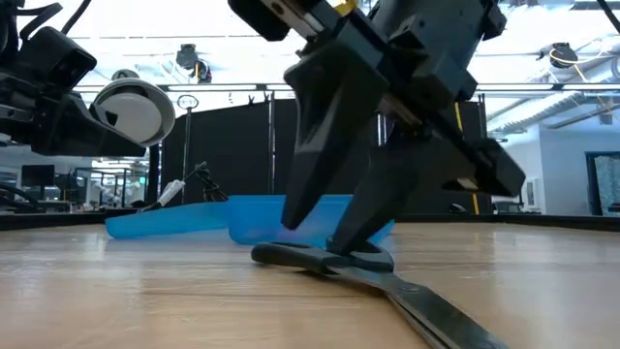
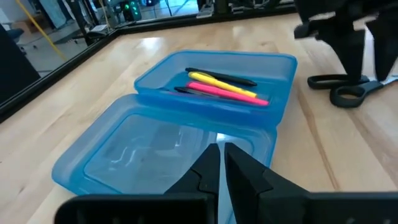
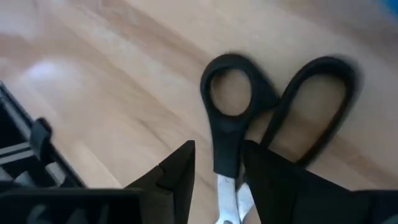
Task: Pick & place school supplies into a supply box
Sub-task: Put the scissors into the supply box
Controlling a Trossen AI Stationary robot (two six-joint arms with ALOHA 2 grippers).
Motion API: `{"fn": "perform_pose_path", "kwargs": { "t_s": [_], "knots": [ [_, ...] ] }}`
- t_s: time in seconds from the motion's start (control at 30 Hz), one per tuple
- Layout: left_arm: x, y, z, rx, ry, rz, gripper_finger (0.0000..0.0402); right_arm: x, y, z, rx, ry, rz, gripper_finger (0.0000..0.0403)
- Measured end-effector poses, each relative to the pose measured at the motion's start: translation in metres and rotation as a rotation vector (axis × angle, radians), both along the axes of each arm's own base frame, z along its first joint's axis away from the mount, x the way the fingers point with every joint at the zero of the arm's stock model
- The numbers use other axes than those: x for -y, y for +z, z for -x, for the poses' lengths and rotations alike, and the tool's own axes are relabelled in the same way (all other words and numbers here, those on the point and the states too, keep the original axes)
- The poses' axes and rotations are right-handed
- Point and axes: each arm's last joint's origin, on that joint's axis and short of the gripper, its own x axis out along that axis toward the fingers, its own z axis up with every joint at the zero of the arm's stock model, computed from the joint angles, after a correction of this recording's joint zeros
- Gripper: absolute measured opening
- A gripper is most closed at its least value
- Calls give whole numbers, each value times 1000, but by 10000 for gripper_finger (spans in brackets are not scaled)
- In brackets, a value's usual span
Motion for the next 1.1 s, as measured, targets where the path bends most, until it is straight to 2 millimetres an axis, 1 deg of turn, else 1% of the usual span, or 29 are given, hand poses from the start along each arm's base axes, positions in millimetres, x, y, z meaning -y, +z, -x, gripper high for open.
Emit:
{"fn": "perform_pose_path", "kwargs": {
  "t_s": [0.1, 0.33, 0.4, 0.53, 0.67, 0.77, 0.87, 0.93, 1.0, 1.1],
  "knots": [
    [0, 0, 0, 4, -3, 8, 30, 1, -3, 2, -42, 11, -3, 130],
    [1, 0, 0, 2, -9, 24, 31, -6, -6, 23, -199, 11, 31, 130],
    [1, 0, 0, 1, -15, 27, 31, -8, -7, 27, -220, 16, 46, 130],
    [1, 0, 0, 1, -15, 27, 31, -11, -8, 30, -231, 14, 61, 130],
    [1, 0, 0, 1, -16, 27, 31, -12, 0, 28, -159, 50, 82, 130],
    [1, 0, 0, 0, -16, 27, 31, -12, 14, 26, -65, 107, 117, 130],
    [1, 0, 0, 0, -17, 26, 31, -11, 40, 22, 74, 195, 166, 130],
    [1, 0, 0, -4, -17, 24, 31, -9, 52, 24, 123, 250, 218, 130],
    [1, 0, 0, -6, -18, 23, 31, -9, 61, 25, 173, 374, 287, 130],
    [1, -1, 0, -7, -19, 22, 31, -7, 80, 29, 250, 625, 444, 130]
  ]
}}
